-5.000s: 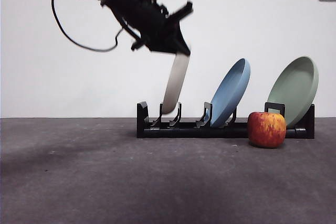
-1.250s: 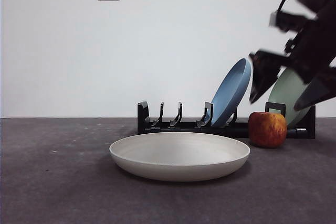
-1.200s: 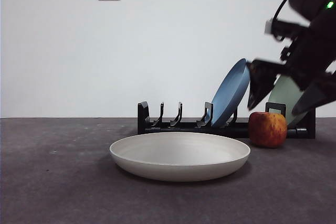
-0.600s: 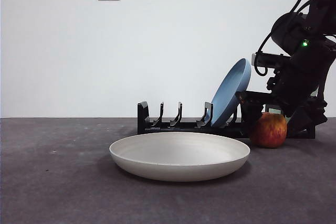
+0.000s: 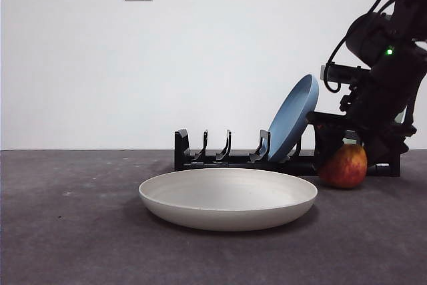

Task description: Take the yellow plate from the plate rack,put the plate on the table,take the apple from the table,put the apple in the plate

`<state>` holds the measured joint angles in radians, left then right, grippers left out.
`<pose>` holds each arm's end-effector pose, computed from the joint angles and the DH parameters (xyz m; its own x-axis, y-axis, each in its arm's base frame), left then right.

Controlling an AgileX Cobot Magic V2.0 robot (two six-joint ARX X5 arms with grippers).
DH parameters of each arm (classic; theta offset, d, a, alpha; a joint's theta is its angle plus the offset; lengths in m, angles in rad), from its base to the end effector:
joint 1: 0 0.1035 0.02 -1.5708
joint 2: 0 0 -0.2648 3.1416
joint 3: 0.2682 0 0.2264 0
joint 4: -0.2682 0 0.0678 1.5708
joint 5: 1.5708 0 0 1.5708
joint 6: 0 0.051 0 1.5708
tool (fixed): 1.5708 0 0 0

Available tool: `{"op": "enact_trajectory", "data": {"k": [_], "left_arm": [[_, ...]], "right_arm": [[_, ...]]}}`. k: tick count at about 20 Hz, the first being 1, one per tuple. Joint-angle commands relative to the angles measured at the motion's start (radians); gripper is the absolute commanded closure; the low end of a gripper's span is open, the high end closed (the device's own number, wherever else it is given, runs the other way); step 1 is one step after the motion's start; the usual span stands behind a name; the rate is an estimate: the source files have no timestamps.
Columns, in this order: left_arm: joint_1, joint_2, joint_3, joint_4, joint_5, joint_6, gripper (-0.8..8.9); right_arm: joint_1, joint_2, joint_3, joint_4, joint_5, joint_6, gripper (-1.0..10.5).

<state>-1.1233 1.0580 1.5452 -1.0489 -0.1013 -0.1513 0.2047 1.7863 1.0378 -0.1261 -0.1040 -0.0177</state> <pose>0.0718 -0.1377 0.4263 0.4555 -0.7153 -0.5299 0.8153 0.5742 -0.0743 0.3450 0.0770 0.1666 0.6034 0.2313 -0.7631 -0.2806 0.9574 0.0683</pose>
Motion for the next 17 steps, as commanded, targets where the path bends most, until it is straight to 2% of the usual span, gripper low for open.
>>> {"op": "enact_trajectory", "data": {"k": [1, 3, 4, 5, 7, 9, 11, 17], "left_arm": [[-0.003, -0.001, -0.005, -0.011, -0.002, -0.004, 5.3], [-0.003, -0.001, -0.005, -0.014, -0.002, -0.002, 5.3], [-0.003, -0.001, -0.005, -0.017, -0.002, -0.001, 5.3], [-0.003, -0.001, -0.005, -0.021, -0.002, 0.006, 5.3], [-0.003, -0.001, -0.005, -0.024, -0.002, 0.006, 5.3], [-0.003, -0.001, -0.005, -0.024, -0.002, 0.006, 5.3], [-0.003, -0.001, -0.005, -0.03, -0.002, 0.006, 5.3], [-0.003, -0.001, -0.005, -0.047, -0.002, 0.006, 5.3]], "right_arm": [[0.021, -0.084, -0.002, -0.034, -0.002, 0.009, 9.6], [0.057, -0.184, -0.002, -0.101, -0.014, 0.009, 9.6], [0.081, -0.225, -0.002, -0.124, -0.05, 0.01, 9.6], [0.116, -0.262, -0.002, -0.144, -0.078, 0.013, 9.6], [0.203, -0.289, -0.002, -0.152, -0.077, 0.025, 9.6], [0.289, -0.268, -0.002, -0.152, -0.071, 0.027, 9.6], [0.364, -0.221, -0.002, -0.137, -0.028, 0.027, 9.6], [0.44, -0.046, -0.002, -0.092, 0.01, 0.016, 9.6]]}}
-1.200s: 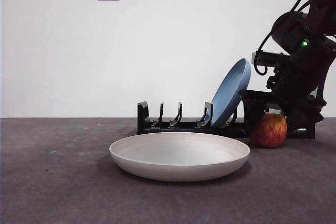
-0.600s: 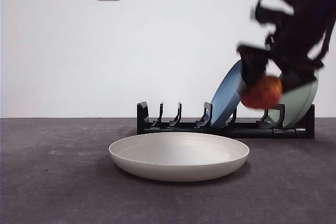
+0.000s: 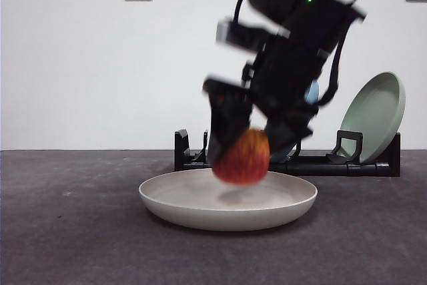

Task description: Take the yellow plate from the plate rack,put the plate on the table,take the apple from the table,put the apple in the plate

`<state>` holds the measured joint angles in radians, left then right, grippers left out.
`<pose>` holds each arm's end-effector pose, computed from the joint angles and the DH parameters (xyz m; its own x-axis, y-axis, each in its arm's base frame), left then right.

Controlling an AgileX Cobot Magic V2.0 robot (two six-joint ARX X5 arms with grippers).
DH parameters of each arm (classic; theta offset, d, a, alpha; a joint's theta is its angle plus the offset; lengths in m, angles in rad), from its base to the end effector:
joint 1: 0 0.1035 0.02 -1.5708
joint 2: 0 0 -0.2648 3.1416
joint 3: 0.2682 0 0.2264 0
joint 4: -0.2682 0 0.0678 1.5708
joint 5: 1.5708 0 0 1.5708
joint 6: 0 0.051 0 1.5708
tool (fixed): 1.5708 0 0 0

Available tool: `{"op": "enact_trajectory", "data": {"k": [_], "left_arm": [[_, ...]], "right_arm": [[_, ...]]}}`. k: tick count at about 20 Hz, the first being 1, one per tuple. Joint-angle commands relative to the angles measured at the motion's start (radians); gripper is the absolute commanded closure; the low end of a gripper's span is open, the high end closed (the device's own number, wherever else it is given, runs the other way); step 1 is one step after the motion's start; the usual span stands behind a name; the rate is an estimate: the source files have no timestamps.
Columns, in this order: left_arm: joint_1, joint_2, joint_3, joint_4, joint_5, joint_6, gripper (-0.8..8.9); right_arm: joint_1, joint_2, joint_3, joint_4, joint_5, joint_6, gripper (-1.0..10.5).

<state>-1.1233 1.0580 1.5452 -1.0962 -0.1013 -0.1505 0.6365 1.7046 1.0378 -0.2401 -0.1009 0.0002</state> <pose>0.0705 -0.1349 0.4216 0.4443 -0.6919 -0.5691 0.8142 0.5769 -0.0658 0.2680 0.2044 0.1847 0.4331 0.4454 -0.7836 -0.6411 0.7633 0.0795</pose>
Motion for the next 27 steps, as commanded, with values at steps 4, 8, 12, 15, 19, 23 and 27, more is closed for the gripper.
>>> {"op": "enact_trajectory", "data": {"k": [4, 8, 12, 15, 19, 23, 27], "left_arm": [[-0.003, -0.001, -0.005, -0.006, -0.002, 0.005, 5.3], [-0.003, -0.001, -0.005, -0.006, -0.002, 0.005, 5.3], [-0.003, -0.001, -0.005, -0.006, -0.002, 0.004, 5.3], [-0.003, -0.001, -0.005, -0.006, -0.002, 0.004, 5.3], [-0.003, -0.001, -0.005, -0.006, -0.002, 0.004, 5.3], [-0.003, -0.001, -0.005, -0.018, -0.002, 0.004, 5.3], [-0.003, -0.001, -0.005, -0.051, -0.003, 0.004, 5.3]], "right_arm": [[0.029, 0.091, -0.002, 0.027, 0.031, -0.003, 9.6], [0.034, 0.097, -0.002, 0.007, 0.03, -0.002, 9.2], [0.033, 0.096, -0.002, -0.002, 0.03, 0.002, 4.5], [0.034, 0.083, -0.001, -0.001, 0.029, 0.002, 3.3], [0.033, -0.001, -0.001, -0.009, 0.03, 0.002, 3.3], [0.033, -0.169, -0.001, -0.138, 0.029, 0.003, 3.3], [0.034, -0.41, -0.001, -0.434, 0.021, 0.019, 3.5]]}}
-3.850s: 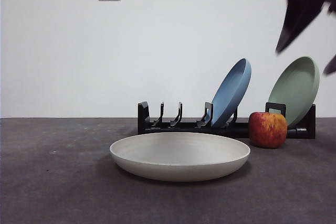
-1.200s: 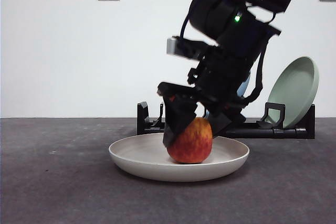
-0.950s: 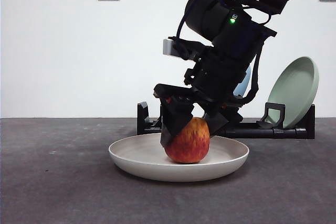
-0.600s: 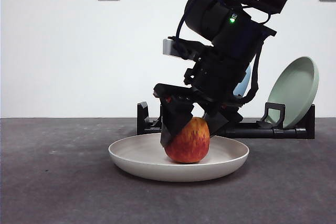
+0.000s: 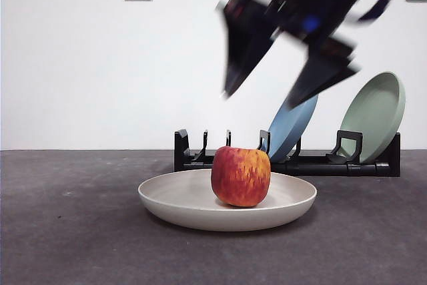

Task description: Take the yellow plate from the plate rack,put the plate on the table,take the apple from the table,put the apple in the plate

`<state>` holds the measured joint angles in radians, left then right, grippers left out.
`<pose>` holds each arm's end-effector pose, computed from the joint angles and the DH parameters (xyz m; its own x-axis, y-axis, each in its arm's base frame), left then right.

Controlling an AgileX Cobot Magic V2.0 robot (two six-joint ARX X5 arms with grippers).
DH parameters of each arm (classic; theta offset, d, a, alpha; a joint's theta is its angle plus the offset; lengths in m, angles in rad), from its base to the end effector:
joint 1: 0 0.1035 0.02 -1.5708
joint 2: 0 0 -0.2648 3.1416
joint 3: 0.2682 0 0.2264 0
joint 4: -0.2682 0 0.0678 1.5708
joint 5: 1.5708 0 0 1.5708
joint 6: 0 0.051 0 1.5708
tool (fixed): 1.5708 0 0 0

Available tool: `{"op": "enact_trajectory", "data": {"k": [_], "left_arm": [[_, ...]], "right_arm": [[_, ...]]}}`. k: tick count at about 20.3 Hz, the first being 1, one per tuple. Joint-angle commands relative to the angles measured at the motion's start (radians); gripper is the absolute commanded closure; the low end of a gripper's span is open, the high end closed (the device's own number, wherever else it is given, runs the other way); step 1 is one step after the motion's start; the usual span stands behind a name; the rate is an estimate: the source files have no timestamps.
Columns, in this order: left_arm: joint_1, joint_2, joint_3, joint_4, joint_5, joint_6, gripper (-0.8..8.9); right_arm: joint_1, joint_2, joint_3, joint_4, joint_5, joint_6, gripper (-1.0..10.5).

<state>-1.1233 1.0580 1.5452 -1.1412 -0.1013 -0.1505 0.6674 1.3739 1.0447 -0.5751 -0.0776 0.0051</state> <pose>0.0691 -0.1321 0.4173 0.4328 -0.6681 -0.6052 0.8130 0.5794 -0.0582 0.2077 0.1687 0.2561 0.4361 0.4424 -0.7836 -0.6516 0.7559 0.0641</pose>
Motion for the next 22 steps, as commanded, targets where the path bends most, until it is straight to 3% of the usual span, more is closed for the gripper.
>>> {"op": "enact_trajectory", "data": {"k": [1, 3, 6, 10, 12, 13, 15, 16, 22], "left_arm": [[-0.003, -0.001, -0.005, -0.015, -0.002, 0.004, 5.3], [-0.003, -0.001, -0.005, -0.035, -0.002, 0.004, 5.3], [-0.003, -0.001, -0.005, -0.074, -0.002, 0.004, 5.3], [-0.003, -0.001, -0.005, -0.1, -0.002, 0.005, 5.35], [-0.003, -0.001, -0.005, -0.11, -0.001, 0.005, 5.55], [-0.003, 0.0, -0.005, -0.116, -0.001, 0.005, 6.16], [-0.003, 0.0, -0.005, -0.122, -0.002, 0.005, 8.37], [-0.003, 0.0, -0.005, -0.124, -0.001, 0.004, 8.17], [-0.003, 0.0, -0.005, -0.142, -0.002, 0.004, 8.2]], "right_arm": [[0.003, -0.145, -0.008, -0.187, -0.003, 0.013, 3.5], [0.003, -0.26, -0.008, -0.335, -0.011, 0.013, 3.5], [0.003, -0.4, -0.008, -0.496, -0.121, 0.028, 3.5], [0.003, -0.504, -0.008, -0.577, -0.159, 0.049, 3.6], [0.003, -0.525, -0.008, -0.593, -0.159, 0.051, 5.1], [0.003, -0.533, -0.008, -0.6, -0.159, 0.051, 6.4], [0.003, -0.542, -0.008, -0.607, -0.159, 0.05, 9.8], [0.003, -0.546, -0.008, -0.609, -0.158, 0.05, 9.4], [0.003, -0.55, -0.008, -0.609, -0.159, 0.059, 9.5]]}}
